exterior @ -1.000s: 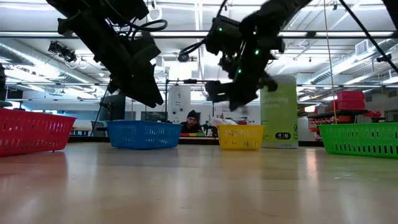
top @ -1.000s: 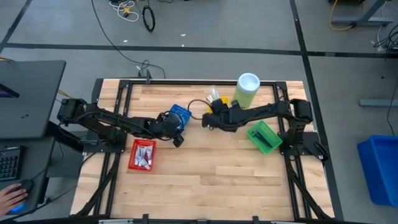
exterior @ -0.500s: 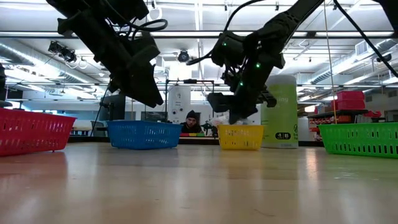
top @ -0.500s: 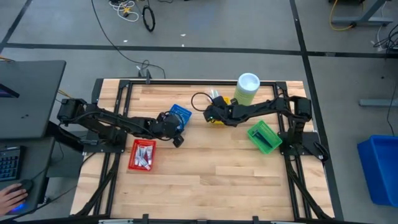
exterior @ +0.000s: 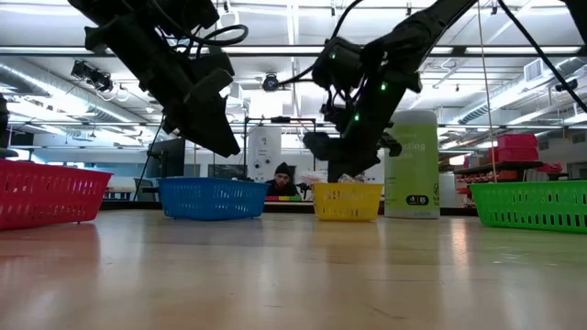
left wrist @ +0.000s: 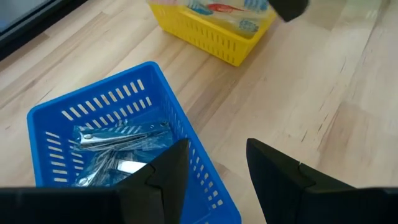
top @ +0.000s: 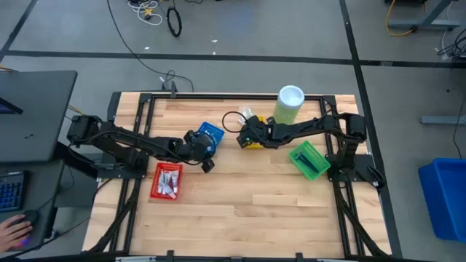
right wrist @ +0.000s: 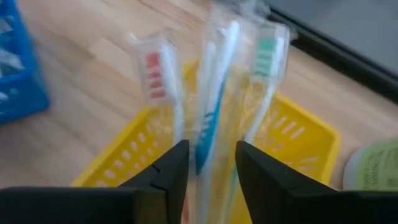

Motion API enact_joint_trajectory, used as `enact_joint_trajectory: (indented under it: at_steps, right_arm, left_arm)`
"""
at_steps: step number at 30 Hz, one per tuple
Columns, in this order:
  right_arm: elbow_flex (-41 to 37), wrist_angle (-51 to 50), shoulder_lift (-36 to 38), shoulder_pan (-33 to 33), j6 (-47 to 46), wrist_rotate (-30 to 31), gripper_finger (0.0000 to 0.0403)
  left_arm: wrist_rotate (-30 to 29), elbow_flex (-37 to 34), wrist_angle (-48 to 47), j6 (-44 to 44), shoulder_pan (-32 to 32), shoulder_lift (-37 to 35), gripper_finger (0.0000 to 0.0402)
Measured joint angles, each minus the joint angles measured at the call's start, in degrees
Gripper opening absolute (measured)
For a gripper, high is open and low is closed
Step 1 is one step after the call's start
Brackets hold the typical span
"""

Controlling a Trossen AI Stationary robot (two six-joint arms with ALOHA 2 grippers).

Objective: Pick & Place Travel size toiletries
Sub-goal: Put the blue toothbrush into the yellow basket, then return to Home Position

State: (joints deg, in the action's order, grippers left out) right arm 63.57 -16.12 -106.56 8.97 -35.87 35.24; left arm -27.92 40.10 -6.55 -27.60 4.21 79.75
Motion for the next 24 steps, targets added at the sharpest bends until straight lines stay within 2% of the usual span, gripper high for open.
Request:
enact_joint_trajectory:
  at_steps: [7, 11, 14, 17, 19, 22, 24]
  right_arm:
    - [0.0, -0.4, 5.5, -1.4, 5.9, 0.0, 0.0154]
    - [0.0, -4.0, 10.6, -2.7, 7.9, -0.1, 0.0156]
    - [0.0, -7.7, 16.0, -4.3, 8.5, 0.1, 0.0150]
    - [0.0, -11.7, 22.2, -6.6, 9.9, -1.5, 0.0139]
    - [0.0, -13.5, 26.7, -8.4, 12.9, -5.2, 0.0131]
    - [0.0, -13.9, 33.0, -11.3, 18.5, -11.3, 0.0118]
    - [-0.1, -14.1, 36.6, -13.4, 22.3, -12.9, 0.0110]
  left_arm:
    - [-1.3, 0.1, 1.4, 0.0, 0.0, -1.8, 0.0169]
    - [-0.4, 0.0, 0.9, 0.9, 0.1, -5.9, 0.0169]
    - [0.5, 0.0, -1.7, 1.1, 0.4, -11.7, 0.0169]
    - [7.7, 0.4, -8.5, 3.6, 0.4, -19.0, 0.0169]
    - [9.5, 0.5, -11.8, 4.5, 0.9, -23.0, 0.0169]
    - [6.0, 0.2, -19.3, 4.6, 1.4, -30.3, 0.0169]
    - [2.4, 0.3, -22.0, 6.0, 1.6, -35.5, 0.0169]
